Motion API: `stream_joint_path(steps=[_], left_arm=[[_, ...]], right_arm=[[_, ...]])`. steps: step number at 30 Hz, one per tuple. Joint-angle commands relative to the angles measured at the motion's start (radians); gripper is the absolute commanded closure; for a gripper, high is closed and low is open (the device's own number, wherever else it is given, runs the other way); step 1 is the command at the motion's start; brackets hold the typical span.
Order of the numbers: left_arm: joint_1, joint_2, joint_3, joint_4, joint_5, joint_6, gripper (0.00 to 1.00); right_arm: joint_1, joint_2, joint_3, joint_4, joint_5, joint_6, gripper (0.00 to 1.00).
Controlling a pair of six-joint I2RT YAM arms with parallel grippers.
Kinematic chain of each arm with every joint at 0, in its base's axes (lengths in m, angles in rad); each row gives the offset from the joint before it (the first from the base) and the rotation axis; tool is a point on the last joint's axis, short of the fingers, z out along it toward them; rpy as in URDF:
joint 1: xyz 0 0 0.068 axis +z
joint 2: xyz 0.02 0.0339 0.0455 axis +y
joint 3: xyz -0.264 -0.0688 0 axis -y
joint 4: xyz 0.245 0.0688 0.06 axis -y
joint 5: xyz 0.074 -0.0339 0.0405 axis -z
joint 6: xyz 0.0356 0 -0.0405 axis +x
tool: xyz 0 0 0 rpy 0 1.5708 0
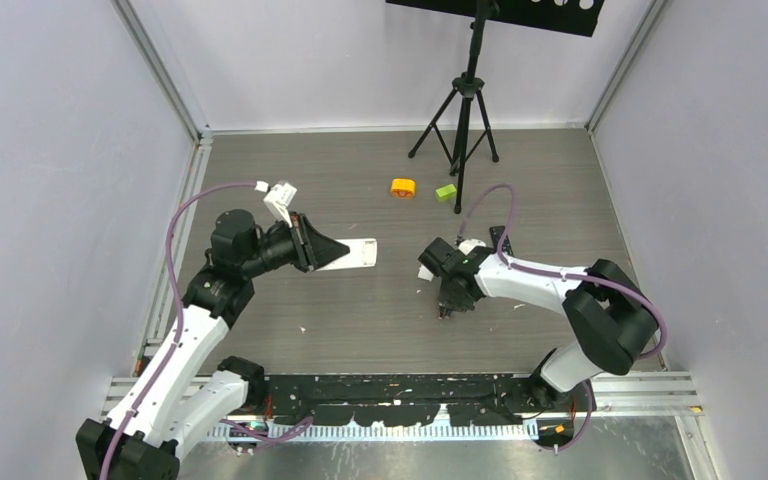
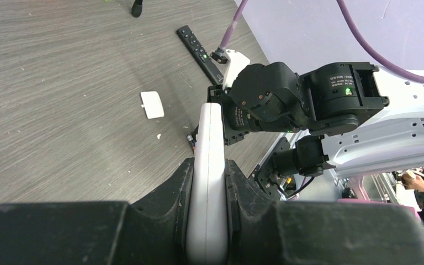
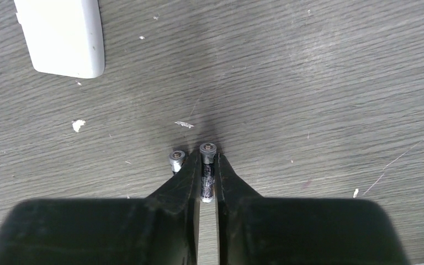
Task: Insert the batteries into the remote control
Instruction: Pick up the battery from the center of the board, then load the battery into the remote control.
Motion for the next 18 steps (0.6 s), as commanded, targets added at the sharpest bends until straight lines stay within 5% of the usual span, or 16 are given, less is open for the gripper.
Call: stream_joint_path(steps=[1,11,15,18], left_arm=[[-0.002,-0.022,-0.008,0.065,0.021,-0.024,1.0],[-0.002,-0.039,-0.038,0.162,0.051,-0.115,1.0],[-0.002,-0.04,-0.065,0.279,0.059,-0.201,1.0],[-0.002,-0.029,-0.132,0.514,0.062,-0.352,1.0]], right_arm=[[-0.005,-0.007,-0.033,0.02,0.046,0.032,0.91],[0.085,-0.297,0.177,-0.096,0.359,-0.11,0.96],[0.147,-0.407,0.235,0.053,0.343,-0.23,0.97],[0.174,-0.493,0.213,0.242,0.273,-0.323,0.97]])
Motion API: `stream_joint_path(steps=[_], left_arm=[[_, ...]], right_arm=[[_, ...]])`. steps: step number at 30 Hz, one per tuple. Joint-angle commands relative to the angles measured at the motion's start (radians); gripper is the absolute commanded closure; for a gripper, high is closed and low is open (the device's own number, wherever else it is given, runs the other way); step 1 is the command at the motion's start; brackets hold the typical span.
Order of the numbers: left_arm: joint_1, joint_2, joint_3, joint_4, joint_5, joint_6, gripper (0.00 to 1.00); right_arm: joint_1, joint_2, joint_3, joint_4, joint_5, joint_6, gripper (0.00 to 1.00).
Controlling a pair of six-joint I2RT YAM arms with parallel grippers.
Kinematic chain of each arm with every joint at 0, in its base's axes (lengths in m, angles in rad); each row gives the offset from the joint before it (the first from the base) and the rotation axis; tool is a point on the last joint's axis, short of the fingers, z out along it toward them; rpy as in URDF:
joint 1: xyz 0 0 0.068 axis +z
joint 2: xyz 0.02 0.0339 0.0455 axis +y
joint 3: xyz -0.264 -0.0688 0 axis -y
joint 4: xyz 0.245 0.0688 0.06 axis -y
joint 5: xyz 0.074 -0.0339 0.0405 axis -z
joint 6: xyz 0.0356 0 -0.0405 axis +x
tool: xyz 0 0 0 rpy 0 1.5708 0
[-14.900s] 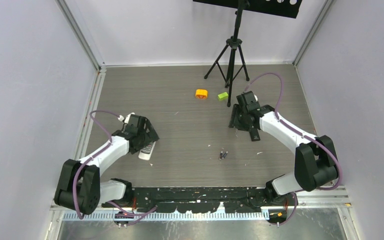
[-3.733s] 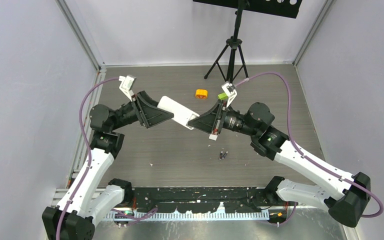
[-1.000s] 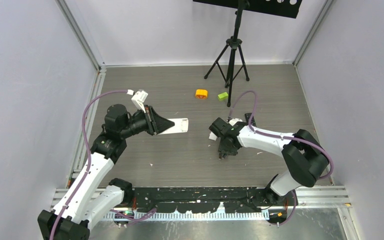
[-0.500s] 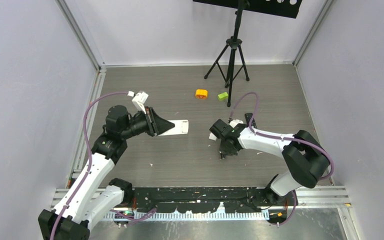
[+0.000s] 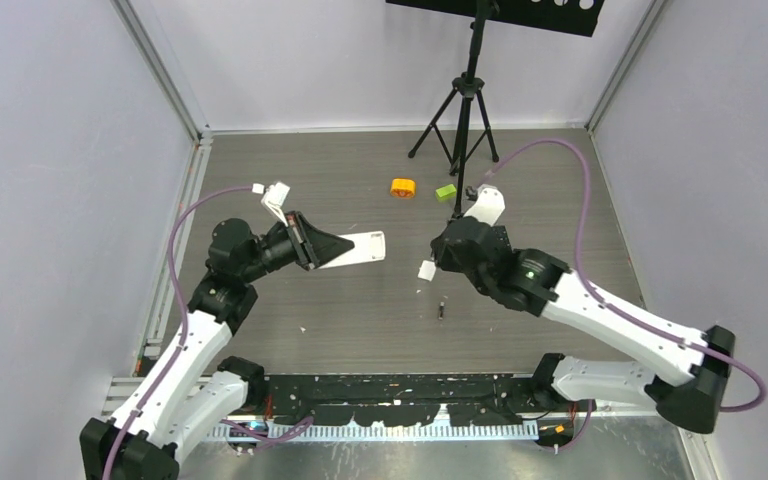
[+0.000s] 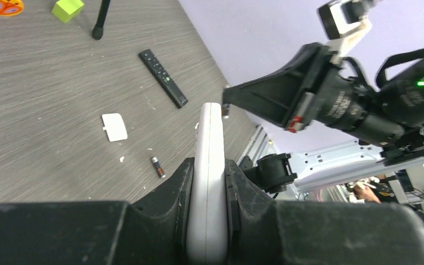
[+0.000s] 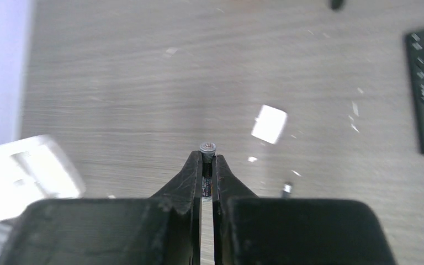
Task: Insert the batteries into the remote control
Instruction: Load the battery into the remote control.
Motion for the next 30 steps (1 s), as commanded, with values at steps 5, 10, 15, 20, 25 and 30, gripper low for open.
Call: stream_joint_path(steps=[5,10,15,20,25,30], left_arm=[[-0.002,0.045,-0.086,0.486,0.041,-0.314,1.0],[-0.002,0.081,-0.091,0.557,0.059,-0.38,1.0],[-0.002,0.093,-0.092,0.571,0.069,-0.418,1.0],[-0.002,0.102,-0.087,0.586,0.079,-0.447,1.0],[-0.002,0.115,-0.082,0.603,0.087,-0.482,1.0],[-0.002,0.136,-0.072,0.617,0.09,-0.551,1.0]], right_arm=[[0.04,-0.177,-0.037,0.511,-0.21,-0.227,0.98],[0.045,-0.167,-0.042,0.618,-0.332,-0.264,1.0],[0.055,-0.118,-0.014,0.652,-0.363,-0.303,1.0],[0.063,-0.079,0.01,0.668,-0.356,-0.346,1.0],[0.07,-0.054,0.021,0.683,-0.342,-0.383,1.0],[0.086,-0.046,-0.002,0.69,-0.32,-0.412,0.98]])
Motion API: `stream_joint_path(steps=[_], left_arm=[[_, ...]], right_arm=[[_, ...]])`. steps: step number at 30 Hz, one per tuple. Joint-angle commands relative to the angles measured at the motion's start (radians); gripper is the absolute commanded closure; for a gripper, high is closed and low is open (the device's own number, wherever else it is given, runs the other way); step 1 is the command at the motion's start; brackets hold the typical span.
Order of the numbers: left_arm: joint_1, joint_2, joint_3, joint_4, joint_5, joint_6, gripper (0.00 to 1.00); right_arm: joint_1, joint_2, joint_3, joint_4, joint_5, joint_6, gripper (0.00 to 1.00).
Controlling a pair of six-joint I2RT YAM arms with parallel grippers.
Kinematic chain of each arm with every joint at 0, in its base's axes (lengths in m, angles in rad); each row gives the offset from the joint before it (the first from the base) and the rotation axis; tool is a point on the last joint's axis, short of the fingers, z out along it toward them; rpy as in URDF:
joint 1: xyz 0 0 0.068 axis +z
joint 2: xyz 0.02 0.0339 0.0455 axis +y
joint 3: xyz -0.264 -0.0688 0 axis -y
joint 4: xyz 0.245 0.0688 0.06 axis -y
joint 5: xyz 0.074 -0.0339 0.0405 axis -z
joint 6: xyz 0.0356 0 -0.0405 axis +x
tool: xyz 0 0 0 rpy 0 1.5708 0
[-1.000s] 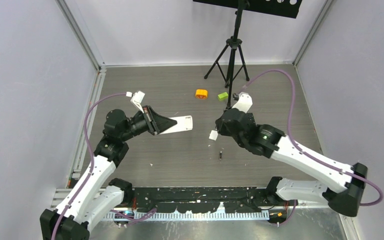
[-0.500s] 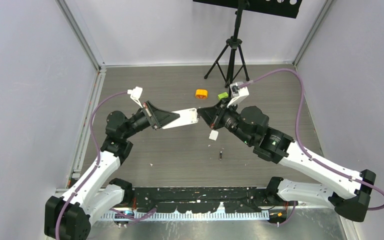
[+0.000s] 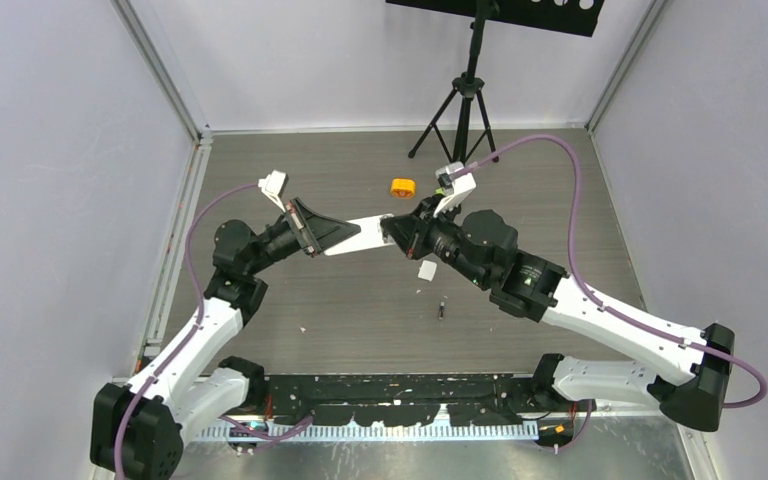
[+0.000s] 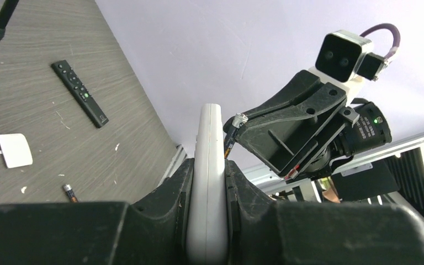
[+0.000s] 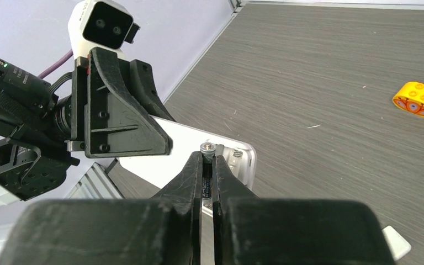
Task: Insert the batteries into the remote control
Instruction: Load the battery into the remote control.
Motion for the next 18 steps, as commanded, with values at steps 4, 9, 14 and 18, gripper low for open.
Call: stream_joint_path(steps=[4,9,14,18], left_arm=[[-0.002,0.027,0.034,0.112,0.032,-0.111,1.0],[-0.002,0.028,0.042,0.114,0.034,-0.121,1.0],[-0.002,0.031,0.037,0.113,0.033,-0.109,1.0],[-0.002,0.035,0.031,0.123,0.034,-0.11,1.0]], right_arm=[[0.028,-0.008,-0.005,0.081,0.032,-0.076,0.96],[0.034,-0.027,-0.034,0.078,0.058,-0.101,0.96],[0.036,-0.042,-0.038,0.073,0.108,-0.104,0.96],[0.036,-0.033,-0.032,0.073,0.118,-0.099,0.97]])
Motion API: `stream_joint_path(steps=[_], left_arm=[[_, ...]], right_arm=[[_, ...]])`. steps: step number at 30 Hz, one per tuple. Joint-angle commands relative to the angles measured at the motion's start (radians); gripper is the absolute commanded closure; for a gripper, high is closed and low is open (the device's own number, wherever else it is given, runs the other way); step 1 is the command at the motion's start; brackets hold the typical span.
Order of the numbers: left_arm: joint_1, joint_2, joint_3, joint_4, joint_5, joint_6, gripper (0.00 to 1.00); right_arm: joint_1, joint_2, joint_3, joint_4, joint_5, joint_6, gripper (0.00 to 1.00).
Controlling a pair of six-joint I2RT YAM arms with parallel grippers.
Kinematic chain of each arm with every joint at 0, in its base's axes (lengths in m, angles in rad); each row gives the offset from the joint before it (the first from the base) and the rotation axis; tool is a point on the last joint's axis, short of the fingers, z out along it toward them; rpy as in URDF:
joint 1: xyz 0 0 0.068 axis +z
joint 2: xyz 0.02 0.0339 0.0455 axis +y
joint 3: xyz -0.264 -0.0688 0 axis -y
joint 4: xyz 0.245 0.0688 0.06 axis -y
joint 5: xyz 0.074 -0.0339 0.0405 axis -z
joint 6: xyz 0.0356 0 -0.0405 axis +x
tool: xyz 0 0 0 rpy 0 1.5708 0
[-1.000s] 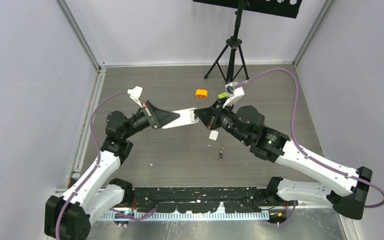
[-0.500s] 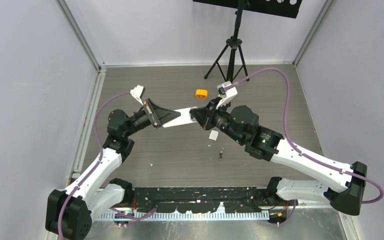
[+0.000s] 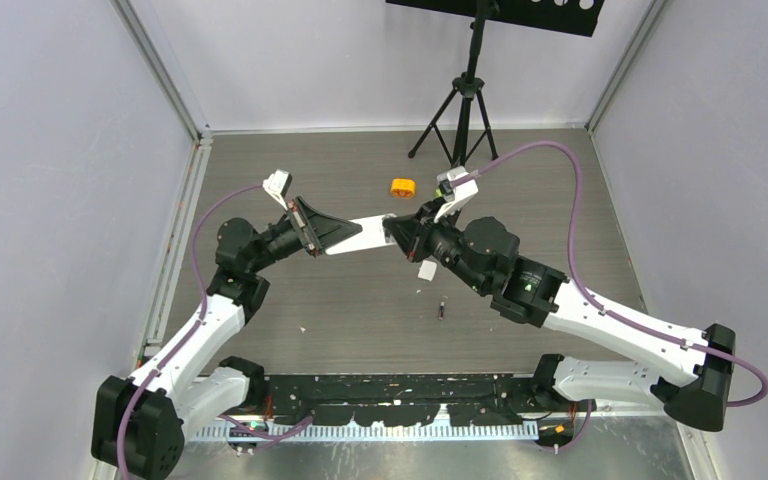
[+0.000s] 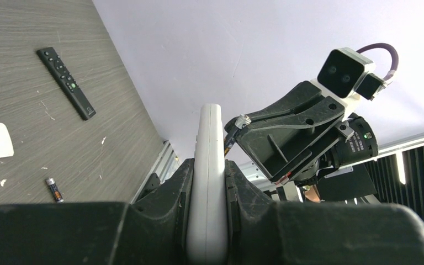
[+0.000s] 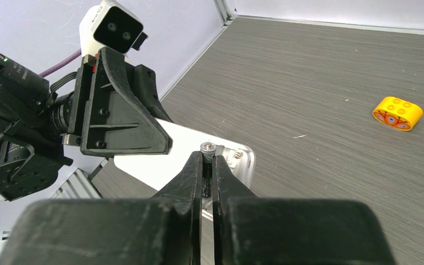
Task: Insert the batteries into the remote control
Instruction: Load the battery into the remote control.
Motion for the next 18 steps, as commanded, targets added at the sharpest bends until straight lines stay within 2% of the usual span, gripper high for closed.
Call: stream_joint_path(steps=[1,7,12,18], left_arm=[[-0.002,-0.003,0.032,0.092,0.014,-0.016,1.0],[-0.002,-0.003,0.034,0.096,0.01,-0.021,1.0],[-0.002,0.002,0.035,0.129,0.008,-0.056,1.0],[-0.002,0.01,0.037,0.158,0.011,-0.085,1.0]], right_arm=[[0.003,-0.008,0.001,0.024,0.039,-0.017,0.96],[0.004,0.01,0.008,0.021,-0.025,-0.018,0.95],[0.005,0.016,0.007,0.005,-0.083,-0.04,0.77],[0.005,0.017,0.015,-0.006,-0.049,-0.031,0.72]])
